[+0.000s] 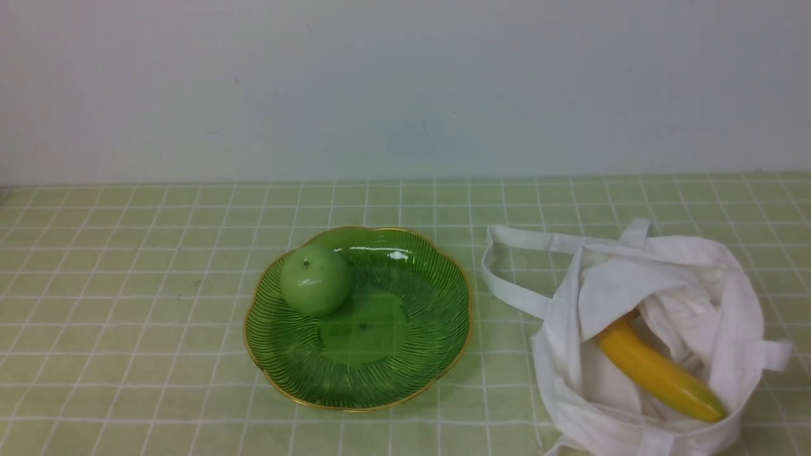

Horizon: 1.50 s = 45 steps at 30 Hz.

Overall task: Take the fruit out of the bag on the green coffee tablecloth and place them on the plate.
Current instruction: 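Reach into the bag and grasp the banana with the right gripper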

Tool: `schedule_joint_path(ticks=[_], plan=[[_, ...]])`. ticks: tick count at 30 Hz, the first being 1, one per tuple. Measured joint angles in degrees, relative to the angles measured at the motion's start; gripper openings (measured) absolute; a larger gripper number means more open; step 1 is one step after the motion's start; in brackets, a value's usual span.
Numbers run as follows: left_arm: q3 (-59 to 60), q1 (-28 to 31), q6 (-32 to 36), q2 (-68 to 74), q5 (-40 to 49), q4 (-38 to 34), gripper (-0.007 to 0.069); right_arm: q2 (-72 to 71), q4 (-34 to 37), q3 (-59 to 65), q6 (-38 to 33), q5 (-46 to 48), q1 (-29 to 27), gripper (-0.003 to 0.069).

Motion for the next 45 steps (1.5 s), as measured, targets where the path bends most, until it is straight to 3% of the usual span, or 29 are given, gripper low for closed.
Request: schedule_joint_path(ticks=[7, 18, 21, 24, 26, 30, 31, 33, 40, 45], plan=[[0.0, 0.0, 0.0, 0.0, 0.0, 0.0, -0.0008, 0.0, 14.6, 0.0, 10.6, -16.8, 0.0, -0.0014], [0.0, 0.0, 0.0, 0.0, 0.0, 0.0, -0.0008, 0.0, 17.1, -2.4, 17.6, -22.4, 0.9, -0.0014], [0.0, 0.0, 0.0, 0.0, 0.0, 0.0, -0.0008, 1.0, 14.7, -8.2, 18.2, -18.5, 2.2, -0.0014], [0.0, 0.0, 0.0, 0.0, 0.0, 0.0, -0.0008, 6.2, 9.3, -18.7, 17.4, -8.6, 5.4, -0.0014], [0.0, 0.0, 0.0, 0.0, 0.0, 0.0, -0.0008, 14.5, 5.3, -29.4, 13.0, 6.6, 9.3, -0.0014], [0.0, 0.0, 0.0, 0.0, 0.0, 0.0, -0.0008, 25.7, 4.8, -39.7, 6.3, 25.0, 14.7, -0.0014], [0.0, 0.0, 0.0, 0.0, 0.0, 0.0, -0.0008, 32.5, 5.2, -44.4, 2.9, 33.6, 17.8, -0.0014], [0.0, 0.0, 0.0, 0.0, 0.0, 0.0, -0.0008, 38.8, 5.5, -47.8, -0.5, 39.1, 20.4, -0.0014], [0.0, 0.0, 0.0, 0.0, 0.0, 0.0, -0.0008, 55.5, 5.9, -50.9, -8.2, 42.0, 25.1, -0.0003], [0.0, 0.0, 0.0, 0.0, 0.0, 0.0, -0.0008, 65.4, 6.0, -50.9, -9.8, 39.4, 25.3, 0.0090]])
